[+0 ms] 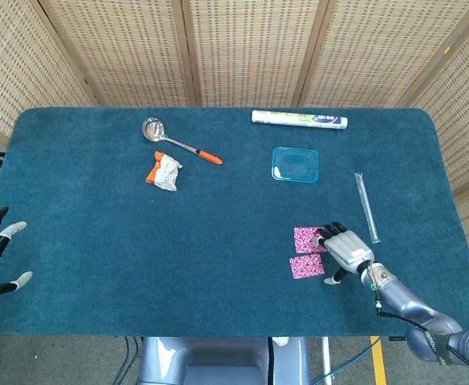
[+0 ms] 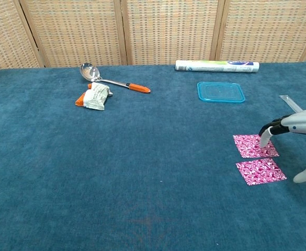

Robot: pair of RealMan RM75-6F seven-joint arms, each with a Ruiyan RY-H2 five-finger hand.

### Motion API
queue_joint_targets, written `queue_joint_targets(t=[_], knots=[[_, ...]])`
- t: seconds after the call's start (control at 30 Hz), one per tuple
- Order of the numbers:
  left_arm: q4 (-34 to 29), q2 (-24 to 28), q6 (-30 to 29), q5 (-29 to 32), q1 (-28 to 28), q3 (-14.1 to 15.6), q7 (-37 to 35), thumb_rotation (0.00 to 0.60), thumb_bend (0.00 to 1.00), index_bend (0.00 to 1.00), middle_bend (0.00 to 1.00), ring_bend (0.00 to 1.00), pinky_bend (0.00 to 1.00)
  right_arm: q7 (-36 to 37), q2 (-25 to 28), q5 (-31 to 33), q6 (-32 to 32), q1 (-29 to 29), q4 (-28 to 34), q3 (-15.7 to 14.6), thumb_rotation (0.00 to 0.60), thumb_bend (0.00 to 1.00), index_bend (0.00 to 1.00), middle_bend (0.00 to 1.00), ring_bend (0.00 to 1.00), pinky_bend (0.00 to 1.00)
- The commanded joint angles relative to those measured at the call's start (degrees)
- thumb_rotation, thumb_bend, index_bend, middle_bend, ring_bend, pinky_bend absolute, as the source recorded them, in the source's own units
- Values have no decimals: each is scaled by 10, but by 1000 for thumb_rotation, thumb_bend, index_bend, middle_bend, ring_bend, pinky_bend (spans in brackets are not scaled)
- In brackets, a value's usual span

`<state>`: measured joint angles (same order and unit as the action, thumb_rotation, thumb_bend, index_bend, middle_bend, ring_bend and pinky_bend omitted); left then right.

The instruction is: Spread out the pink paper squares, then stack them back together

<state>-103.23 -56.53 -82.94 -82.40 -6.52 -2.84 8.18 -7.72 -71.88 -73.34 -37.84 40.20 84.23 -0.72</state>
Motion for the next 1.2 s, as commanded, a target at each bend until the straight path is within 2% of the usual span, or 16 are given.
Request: queue_joint_targets(t=[0.03,0.7,1.2], knots=[[0,0,-1,0,1,0,0,600,133,201,0,0,0,1,0,-2,0,-1,0,-3,454,0,216,97,0,0],[0,1,-4,-1,4,0,-2,600,133,201,0,0,0,1,-10,-2,13,2,-13,-10,455,0,216,97,0,0],[8,2,-8,-2,8,2,-13,600,134,201,0,0,0,-16,-17,4,18,14,1,-6,454,0,216,97,0,0]])
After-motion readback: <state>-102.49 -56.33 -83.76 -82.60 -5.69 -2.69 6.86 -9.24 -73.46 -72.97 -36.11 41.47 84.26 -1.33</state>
